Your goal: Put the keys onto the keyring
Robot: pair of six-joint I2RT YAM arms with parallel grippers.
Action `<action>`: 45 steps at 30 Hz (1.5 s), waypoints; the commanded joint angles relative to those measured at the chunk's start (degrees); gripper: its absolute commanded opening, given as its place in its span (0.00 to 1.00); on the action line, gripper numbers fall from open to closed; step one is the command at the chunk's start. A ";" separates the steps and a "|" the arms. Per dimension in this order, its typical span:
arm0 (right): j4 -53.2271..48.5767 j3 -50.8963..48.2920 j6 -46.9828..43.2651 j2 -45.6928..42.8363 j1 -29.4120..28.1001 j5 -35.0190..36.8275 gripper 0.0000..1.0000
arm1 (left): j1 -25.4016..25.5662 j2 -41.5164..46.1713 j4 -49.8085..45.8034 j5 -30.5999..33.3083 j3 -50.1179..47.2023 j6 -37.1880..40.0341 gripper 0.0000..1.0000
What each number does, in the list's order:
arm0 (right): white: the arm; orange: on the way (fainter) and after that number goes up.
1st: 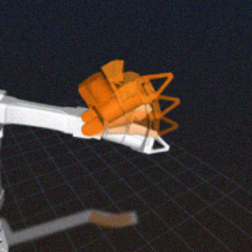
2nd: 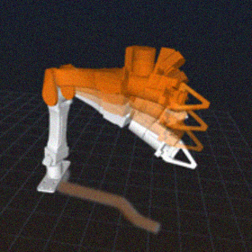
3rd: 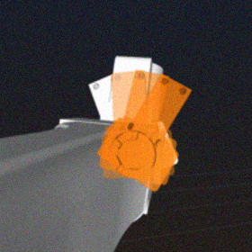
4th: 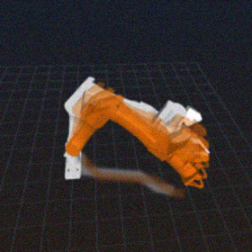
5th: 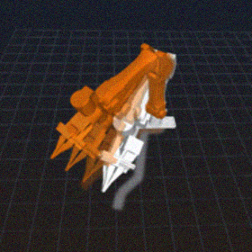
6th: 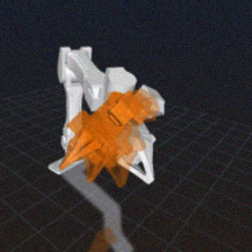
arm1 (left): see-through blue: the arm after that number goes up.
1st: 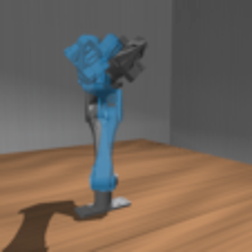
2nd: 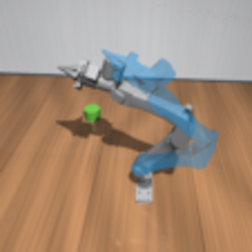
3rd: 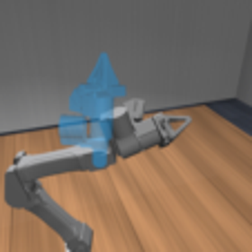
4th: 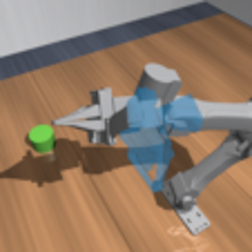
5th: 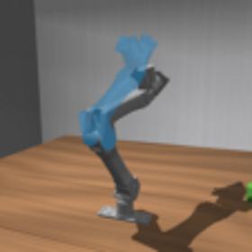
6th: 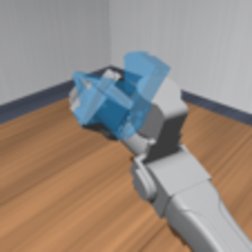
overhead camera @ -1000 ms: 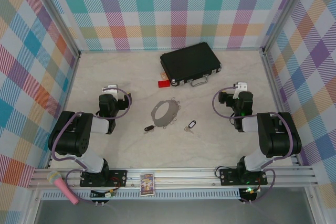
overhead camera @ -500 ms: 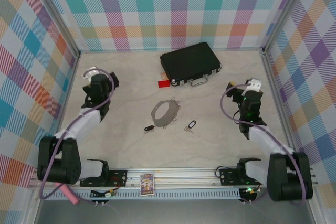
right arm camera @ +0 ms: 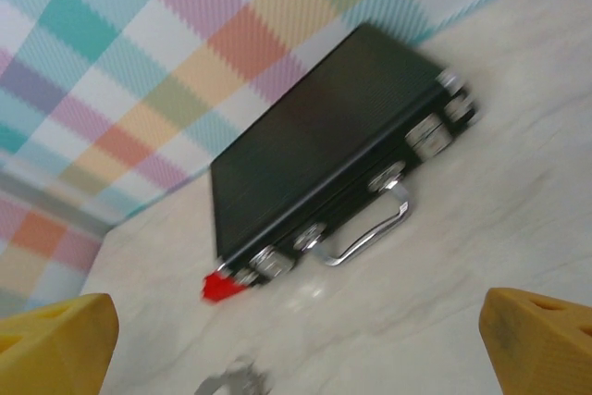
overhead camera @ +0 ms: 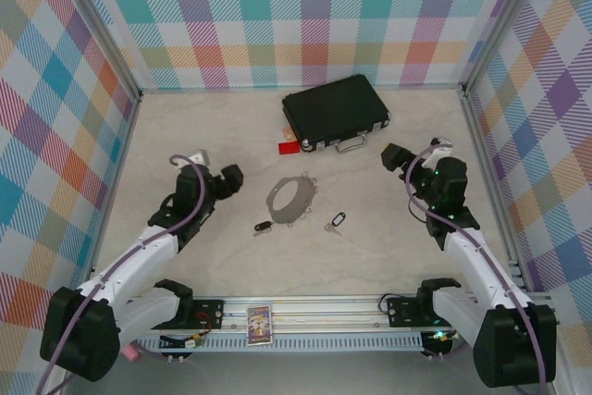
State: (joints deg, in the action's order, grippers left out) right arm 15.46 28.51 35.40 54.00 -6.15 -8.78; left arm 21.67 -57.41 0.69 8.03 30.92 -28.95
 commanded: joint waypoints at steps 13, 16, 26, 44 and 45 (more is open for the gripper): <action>-3.98 -0.45 -0.38 -0.02 -10.11 1.36 0.99 | 28.08 -11.16 -9.81 10.75 5.88 -6.12 0.54; -4.48 -0.56 -0.44 -0.52 -10.18 1.40 0.99 | 33.29 -15.13 -10.94 14.44 8.88 -9.34 0.47; -4.47 -0.48 1.02 1.15 -10.18 1.09 0.99 | 40.56 -32.46 -16.08 21.61 18.27 -13.74 0.32; -4.01 -0.86 1.69 0.47 -10.19 0.43 0.99 | 41.35 -45.15 -26.38 25.01 26.70 -14.39 0.19; -3.94 -0.83 1.68 0.41 -10.19 0.34 0.99 | 41.36 -45.16 -26.45 25.10 26.57 -14.41 0.18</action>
State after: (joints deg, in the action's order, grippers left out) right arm 11.03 28.18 36.67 55.02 -16.12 -8.01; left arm 62.50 -101.89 -23.68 32.25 56.38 -42.68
